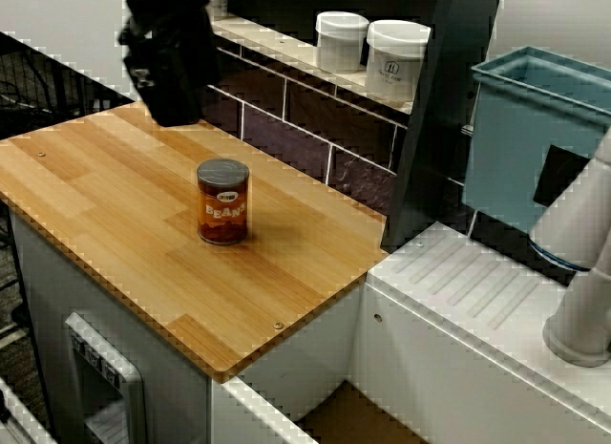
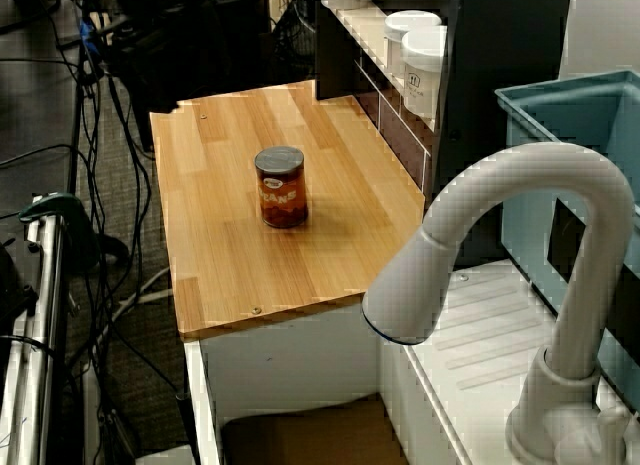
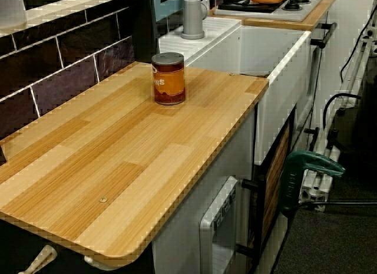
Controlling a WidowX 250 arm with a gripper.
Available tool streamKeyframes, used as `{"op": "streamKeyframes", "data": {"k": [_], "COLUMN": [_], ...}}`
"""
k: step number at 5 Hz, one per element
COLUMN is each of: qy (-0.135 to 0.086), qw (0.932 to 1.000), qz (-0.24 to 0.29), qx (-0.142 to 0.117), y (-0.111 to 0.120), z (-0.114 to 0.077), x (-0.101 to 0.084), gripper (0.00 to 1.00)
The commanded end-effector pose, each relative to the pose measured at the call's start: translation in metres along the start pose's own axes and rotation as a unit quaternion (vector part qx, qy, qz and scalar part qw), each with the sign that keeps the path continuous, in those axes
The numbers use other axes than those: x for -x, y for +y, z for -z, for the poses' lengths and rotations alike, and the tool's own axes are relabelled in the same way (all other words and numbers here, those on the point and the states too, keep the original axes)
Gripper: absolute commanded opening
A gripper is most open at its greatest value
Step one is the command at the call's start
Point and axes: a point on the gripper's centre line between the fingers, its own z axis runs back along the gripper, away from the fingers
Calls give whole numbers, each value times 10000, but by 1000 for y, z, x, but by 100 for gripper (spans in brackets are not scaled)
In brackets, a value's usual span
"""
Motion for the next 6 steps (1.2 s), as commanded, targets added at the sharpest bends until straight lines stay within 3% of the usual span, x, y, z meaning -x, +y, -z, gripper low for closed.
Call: {"op": "streamKeyframes", "data": {"k": [1,3,4,5,6], "qy": [-120,-120,74,113,12], "qw": [9998,9998,9959,9908,9847], "qz": [52,52,864,1279,1683], "qx": [-151,-151,-246,-419,-443], "y": [0,0,-7,-2,8], "z": [-11,-11,13,38,61], "x": [-12,-12,-27,-33,-35], "gripper": [100,100,100,100,100]}}
